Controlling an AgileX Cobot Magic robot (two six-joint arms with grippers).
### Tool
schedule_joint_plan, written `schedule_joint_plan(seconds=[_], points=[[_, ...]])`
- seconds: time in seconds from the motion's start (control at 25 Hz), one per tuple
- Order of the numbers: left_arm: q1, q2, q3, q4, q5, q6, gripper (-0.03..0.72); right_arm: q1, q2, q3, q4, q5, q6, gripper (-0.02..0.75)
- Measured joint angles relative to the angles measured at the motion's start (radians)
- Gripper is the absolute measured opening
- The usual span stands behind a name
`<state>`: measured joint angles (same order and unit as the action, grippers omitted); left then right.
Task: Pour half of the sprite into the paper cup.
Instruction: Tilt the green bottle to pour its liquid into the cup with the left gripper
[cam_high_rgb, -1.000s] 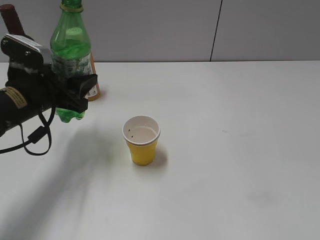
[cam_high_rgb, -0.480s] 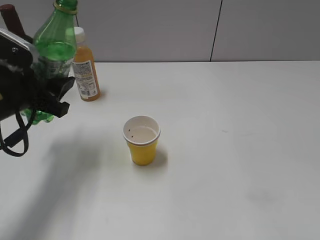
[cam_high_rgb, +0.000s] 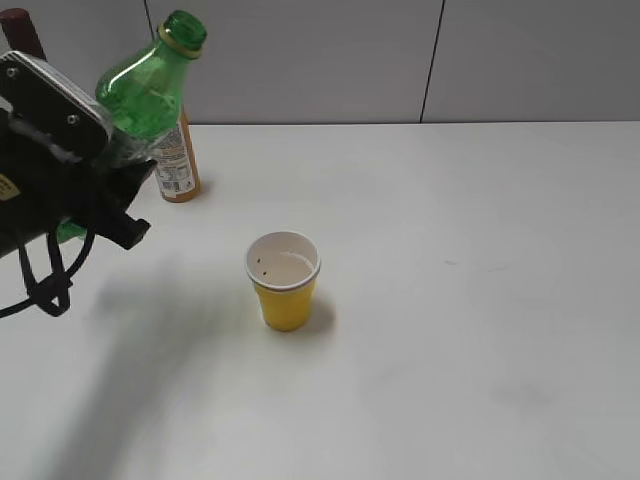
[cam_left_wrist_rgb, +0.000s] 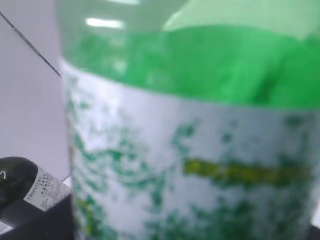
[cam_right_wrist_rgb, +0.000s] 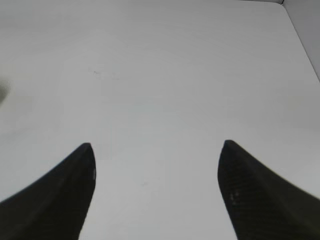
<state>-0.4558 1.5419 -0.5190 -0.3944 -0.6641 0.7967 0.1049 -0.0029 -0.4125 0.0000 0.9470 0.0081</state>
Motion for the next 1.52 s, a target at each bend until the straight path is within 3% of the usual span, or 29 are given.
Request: schedule_joint_plan(seconds=[0.8, 1.52], points=[[0.0, 0.143, 0.033, -0.01, -0.183, 0.346, 0.438, 0.0, 0.0, 0.0, 0.0, 0.0, 0.0, 0.549], [0.0, 0.161, 0.038, -0.043, -0.236, 0.56, 0.437, 0.0, 0.0, 0.0, 0.0, 0.0, 0.0, 0.548]])
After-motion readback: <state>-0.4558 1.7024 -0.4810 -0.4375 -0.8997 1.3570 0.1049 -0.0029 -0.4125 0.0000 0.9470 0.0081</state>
